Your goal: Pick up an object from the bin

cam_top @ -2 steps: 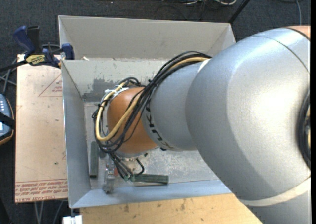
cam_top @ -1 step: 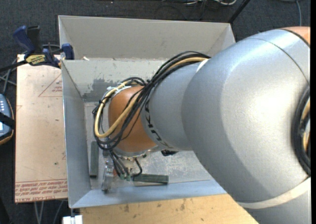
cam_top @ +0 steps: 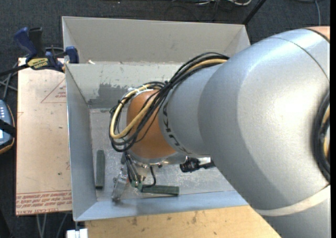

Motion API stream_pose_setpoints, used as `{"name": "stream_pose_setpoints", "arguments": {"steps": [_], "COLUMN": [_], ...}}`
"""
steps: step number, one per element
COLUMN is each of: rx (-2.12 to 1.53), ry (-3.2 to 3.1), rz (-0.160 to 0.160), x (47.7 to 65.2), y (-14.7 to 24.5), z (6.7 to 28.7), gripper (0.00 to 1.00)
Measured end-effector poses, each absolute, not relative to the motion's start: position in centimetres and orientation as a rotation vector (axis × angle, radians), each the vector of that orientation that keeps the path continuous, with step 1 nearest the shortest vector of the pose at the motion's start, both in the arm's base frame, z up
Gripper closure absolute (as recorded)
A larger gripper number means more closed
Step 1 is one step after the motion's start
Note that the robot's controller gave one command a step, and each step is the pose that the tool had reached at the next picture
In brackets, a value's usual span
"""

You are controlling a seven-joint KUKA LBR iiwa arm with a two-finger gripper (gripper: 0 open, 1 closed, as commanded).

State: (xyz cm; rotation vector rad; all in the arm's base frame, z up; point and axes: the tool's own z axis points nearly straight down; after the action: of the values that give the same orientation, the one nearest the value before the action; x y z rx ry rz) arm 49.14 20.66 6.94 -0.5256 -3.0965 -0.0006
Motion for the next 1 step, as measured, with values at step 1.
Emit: {"name": "stream_pose_setpoints", "arguments": {"steps": [1], "rx": [-0.095], "ry": [-3.146], "rz": [-0.002], "x": [48.91], "y": [19.8], "z": [7.04], "gripper": [0.0]}}
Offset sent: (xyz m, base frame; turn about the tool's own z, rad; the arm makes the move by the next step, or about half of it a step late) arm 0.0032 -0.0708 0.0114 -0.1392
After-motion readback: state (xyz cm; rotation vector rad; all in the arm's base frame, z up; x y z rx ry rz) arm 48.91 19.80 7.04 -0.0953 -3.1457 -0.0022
